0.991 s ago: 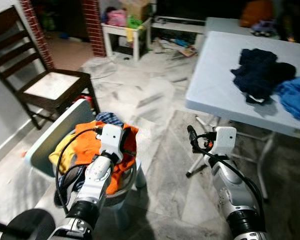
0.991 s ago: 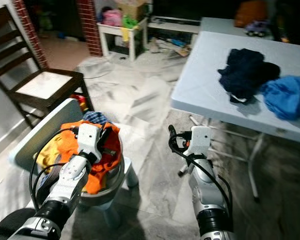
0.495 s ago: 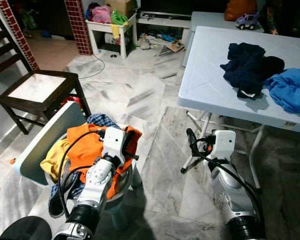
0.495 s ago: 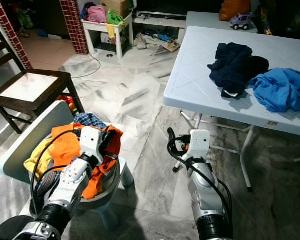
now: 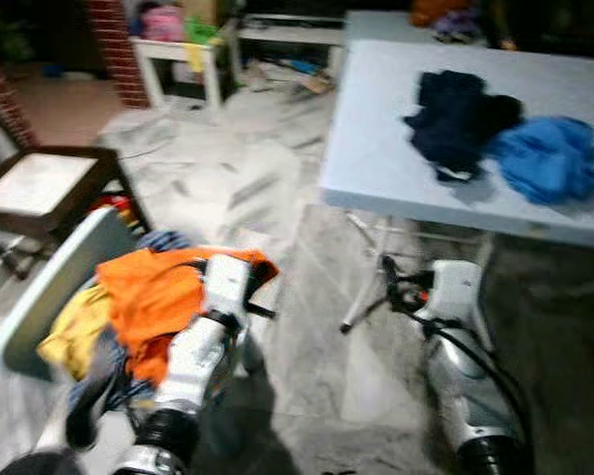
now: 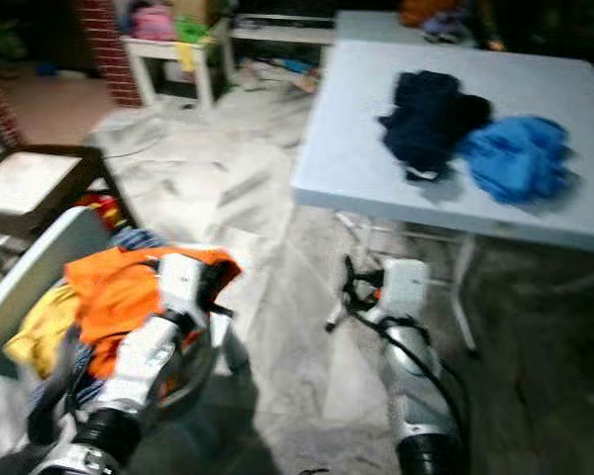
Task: Hang hanger
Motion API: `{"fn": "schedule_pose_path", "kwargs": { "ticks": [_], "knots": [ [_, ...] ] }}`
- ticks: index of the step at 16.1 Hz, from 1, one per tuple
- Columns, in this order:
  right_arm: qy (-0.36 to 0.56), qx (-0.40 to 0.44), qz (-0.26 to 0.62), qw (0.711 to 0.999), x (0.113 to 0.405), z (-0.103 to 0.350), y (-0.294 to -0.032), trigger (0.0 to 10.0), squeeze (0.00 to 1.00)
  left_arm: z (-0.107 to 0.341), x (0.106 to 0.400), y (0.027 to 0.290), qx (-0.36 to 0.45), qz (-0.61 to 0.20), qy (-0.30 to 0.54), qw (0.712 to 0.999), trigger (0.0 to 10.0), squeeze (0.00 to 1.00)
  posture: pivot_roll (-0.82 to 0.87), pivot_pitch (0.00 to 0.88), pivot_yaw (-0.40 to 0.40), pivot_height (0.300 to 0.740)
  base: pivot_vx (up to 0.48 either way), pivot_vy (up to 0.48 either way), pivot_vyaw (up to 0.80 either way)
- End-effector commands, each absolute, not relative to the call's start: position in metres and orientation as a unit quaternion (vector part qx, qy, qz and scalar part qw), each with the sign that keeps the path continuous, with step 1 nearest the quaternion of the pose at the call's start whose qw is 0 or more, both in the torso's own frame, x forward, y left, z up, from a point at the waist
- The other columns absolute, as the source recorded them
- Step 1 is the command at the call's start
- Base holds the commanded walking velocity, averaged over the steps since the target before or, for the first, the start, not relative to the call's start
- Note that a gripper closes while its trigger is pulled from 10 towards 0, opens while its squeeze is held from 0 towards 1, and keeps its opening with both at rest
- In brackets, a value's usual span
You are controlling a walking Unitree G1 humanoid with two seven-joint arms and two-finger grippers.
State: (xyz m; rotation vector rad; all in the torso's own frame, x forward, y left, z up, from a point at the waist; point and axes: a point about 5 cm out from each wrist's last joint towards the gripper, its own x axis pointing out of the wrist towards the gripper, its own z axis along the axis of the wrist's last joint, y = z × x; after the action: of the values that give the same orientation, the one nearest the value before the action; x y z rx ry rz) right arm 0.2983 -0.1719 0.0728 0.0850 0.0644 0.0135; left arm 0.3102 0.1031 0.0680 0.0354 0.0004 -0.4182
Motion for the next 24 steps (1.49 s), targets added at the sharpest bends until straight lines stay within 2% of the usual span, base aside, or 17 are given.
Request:
{"fn": "schedule_pose_path", "kwargs": {
  "ticks": [1, 12, 14, 17, 24],
  "knots": [
    [0.029, 0.047, 0.004, 0.998, 0.296, 0.075, -0.172, 10.0, 0.00, 0.070, 0.311, 0.101, 0.025, -0.221, 0.000, 0.975, 10.0, 0.00, -0.15, 0.064, 0.017, 0.740, 0.000, -0.420, -0.76],
    [0.039, 0.040, 0.007, 0.998, 0.288, 0.075, -0.173, 10.0, 0.00, 0.066, 0.307, 0.094, 0.021, -0.233, 0.010, 0.972, 10.0, 0.00, -0.15, 0.077, 0.013, 0.740, 0.000, -0.349, -0.75],
    [0.040, 0.043, 0.001, 0.998, 0.286, 0.074, -0.174, 10.0, 0.00, 0.066, 0.308, 0.094, 0.021, -0.233, 0.014, 0.972, 10.0, 0.00, -0.16, 0.077, 0.015, 0.740, 0.000, 0.000, -0.69],
    [0.042, 0.043, -0.006, 0.998, 0.283, 0.073, -0.176, 10.0, 0.00, 0.064, 0.314, 0.096, 0.010, -0.208, 0.033, 0.977, 10.0, 0.00, -0.17, 0.075, 0.021, 0.740, 0.000, 0.000, 0.00],
    [0.045, 0.044, -0.016, 0.998, 0.279, 0.070, -0.179, 10.0, 0.00, 0.068, 0.320, 0.100, -0.004, -0.220, 0.037, 0.975, 10.0, 0.00, -0.18, 0.071, 0.031, 0.740, 0.000, 0.431, 0.00]
  ]
}}
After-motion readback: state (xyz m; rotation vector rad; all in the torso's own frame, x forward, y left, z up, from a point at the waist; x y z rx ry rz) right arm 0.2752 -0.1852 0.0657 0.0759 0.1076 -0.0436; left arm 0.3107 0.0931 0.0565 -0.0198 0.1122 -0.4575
